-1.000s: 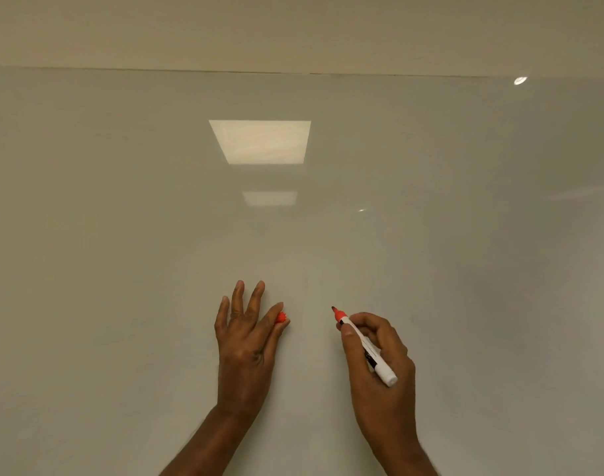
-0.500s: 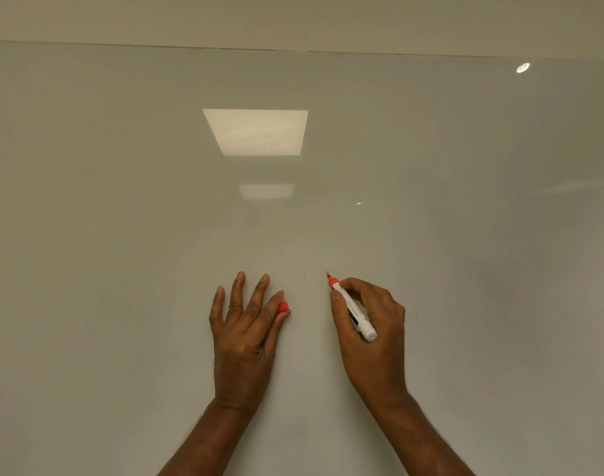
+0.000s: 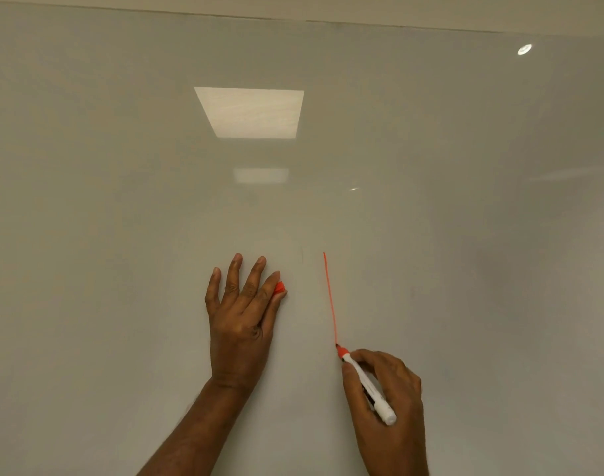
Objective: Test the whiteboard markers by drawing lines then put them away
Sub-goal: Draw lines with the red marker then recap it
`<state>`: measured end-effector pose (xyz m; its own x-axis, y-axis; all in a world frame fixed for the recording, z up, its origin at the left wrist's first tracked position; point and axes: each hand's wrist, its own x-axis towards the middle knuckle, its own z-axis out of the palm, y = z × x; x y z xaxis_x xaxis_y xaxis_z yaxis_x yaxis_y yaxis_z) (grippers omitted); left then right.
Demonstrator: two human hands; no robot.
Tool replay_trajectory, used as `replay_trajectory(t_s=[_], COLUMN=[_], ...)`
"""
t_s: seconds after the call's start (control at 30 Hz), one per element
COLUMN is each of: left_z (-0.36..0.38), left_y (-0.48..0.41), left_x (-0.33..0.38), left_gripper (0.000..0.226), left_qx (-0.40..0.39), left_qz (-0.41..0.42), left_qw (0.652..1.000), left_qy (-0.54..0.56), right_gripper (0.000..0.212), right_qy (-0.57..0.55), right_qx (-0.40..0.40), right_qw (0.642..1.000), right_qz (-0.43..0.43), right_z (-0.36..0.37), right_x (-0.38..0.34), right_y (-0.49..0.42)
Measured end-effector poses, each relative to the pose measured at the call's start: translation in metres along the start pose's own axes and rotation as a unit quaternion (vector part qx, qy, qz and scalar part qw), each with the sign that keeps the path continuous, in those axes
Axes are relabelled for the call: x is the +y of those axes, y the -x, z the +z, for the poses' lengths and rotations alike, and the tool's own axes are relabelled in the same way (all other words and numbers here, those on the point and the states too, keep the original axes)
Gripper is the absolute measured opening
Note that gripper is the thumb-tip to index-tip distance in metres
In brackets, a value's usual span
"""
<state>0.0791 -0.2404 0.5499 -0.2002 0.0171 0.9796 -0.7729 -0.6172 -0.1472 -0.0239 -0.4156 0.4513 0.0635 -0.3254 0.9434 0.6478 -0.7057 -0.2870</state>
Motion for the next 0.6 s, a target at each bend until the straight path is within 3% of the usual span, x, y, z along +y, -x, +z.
replay_trajectory(t_s=[0.23,0.6], left_z=[0.0,0.0], left_y=[0.001,0.001], left_x=[0.0,0.0], left_gripper=[0.034,0.033], left_qx=[0.003,0.0], left_qz=[-0.002,-0.001], left_qw=[1.0,1.0], left_qy=[0.0,-0.01], right_gripper=[0.032,0.042], right_qy=[0.041,0.042], right_qx=[0.001,-0.004], right_qw=[0.999,0.999], right_qz=[0.004,0.021], right_z=[0.003,0.023], right_x=[-0.062,-0.05], right_y=[-0.067,-0.092])
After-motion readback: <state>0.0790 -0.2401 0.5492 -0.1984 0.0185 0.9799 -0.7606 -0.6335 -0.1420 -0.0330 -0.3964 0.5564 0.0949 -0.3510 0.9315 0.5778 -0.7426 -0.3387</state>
